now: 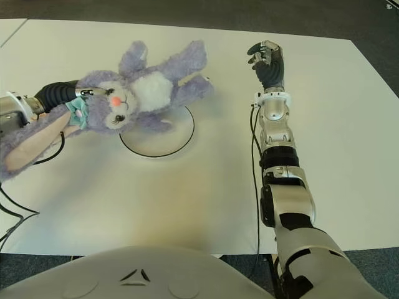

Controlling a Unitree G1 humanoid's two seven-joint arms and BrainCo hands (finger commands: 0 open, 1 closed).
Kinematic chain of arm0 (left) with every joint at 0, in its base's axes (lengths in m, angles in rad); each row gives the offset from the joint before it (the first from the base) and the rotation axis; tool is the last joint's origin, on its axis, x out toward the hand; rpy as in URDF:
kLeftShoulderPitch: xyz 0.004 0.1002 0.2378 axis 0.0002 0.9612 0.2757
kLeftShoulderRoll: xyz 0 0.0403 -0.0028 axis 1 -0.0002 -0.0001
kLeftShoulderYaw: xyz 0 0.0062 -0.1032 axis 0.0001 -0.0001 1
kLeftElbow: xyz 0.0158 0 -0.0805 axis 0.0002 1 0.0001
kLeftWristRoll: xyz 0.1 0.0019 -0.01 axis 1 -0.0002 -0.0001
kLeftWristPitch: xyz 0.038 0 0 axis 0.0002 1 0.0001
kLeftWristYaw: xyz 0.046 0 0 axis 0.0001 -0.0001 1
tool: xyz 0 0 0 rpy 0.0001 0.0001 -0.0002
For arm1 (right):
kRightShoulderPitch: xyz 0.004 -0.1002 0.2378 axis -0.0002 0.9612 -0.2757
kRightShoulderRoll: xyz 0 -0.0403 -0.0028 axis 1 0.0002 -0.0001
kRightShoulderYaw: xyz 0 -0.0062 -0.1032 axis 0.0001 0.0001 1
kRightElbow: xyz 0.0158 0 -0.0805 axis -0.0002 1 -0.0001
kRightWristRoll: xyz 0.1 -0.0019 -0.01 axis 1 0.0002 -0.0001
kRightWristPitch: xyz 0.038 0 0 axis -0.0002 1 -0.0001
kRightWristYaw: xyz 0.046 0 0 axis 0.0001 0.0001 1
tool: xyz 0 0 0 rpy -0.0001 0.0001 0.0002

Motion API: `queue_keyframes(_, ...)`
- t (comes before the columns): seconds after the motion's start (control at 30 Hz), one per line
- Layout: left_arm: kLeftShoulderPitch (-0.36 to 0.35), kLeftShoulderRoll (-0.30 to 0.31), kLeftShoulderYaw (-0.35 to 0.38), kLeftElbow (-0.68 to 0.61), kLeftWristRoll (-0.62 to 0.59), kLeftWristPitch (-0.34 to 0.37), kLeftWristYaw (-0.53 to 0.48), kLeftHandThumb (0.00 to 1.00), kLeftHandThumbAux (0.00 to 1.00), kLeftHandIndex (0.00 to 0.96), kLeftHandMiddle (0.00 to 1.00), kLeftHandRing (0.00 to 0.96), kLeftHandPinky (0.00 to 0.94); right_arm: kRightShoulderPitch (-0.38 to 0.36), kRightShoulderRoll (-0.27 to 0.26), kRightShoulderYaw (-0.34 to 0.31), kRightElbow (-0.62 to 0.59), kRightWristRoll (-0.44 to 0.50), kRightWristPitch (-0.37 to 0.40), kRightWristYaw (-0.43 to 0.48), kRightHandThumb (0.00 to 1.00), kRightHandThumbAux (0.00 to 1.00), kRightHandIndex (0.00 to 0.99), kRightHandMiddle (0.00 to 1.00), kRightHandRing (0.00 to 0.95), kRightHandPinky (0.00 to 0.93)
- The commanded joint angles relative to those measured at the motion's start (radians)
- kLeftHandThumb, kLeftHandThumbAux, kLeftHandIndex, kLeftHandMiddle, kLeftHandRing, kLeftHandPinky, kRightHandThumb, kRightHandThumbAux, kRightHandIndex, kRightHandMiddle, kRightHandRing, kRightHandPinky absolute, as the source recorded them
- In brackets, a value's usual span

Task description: Put the doll into the plate.

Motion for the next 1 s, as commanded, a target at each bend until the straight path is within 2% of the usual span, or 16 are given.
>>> queue_keyframes(0.03, 0.029, -0.008, -0.013, -0.007, 0.032, -0.062, -0.01, 0.952, 0.65, 0.39, 0.502, 0.525, 0.854, -0.006, 0.027, -0.045, -0.024, 0.077, 0.081, 0.051, 0.839, 0.682, 0.436, 0.462, 0.53, 0.534)
queue_keyframes(0.17, 0.037, -0.01, -0.016, -0.003, 0.044, -0.095, -0.019, 0.951, 0.65, 0.39, 0.5, 0.528, 0.86, -0.011, 0.038, -0.07, -0.039, 0.121, 0.148, 0.083, 0.838, 0.683, 0.43, 0.467, 0.553, 0.557)
queue_keyframes(0.3, 0.037, -0.01, -0.015, 0.001, 0.033, -0.084, -0.032, 0.951, 0.65, 0.39, 0.499, 0.529, 0.861, -0.015, 0.044, -0.084, -0.044, 0.134, 0.188, 0.097, 0.838, 0.683, 0.428, 0.47, 0.565, 0.563)
queue_keyframes(0.7, 0.019, -0.011, -0.002, -0.017, -0.008, 0.047, -0.012, 0.95, 0.651, 0.384, 0.499, 0.53, 0.854, -0.015, 0.051, -0.1, -0.048, 0.133, 0.258, 0.111, 0.838, 0.682, 0.429, 0.471, 0.571, 0.562)
queue_keyframes(1.0, 0.021, -0.007, -0.001, -0.032, -0.003, 0.057, -0.02, 0.951, 0.651, 0.385, 0.501, 0.529, 0.853, -0.023, 0.054, -0.108, -0.019, 0.131, 0.294, 0.128, 0.839, 0.681, 0.436, 0.468, 0.562, 0.547)
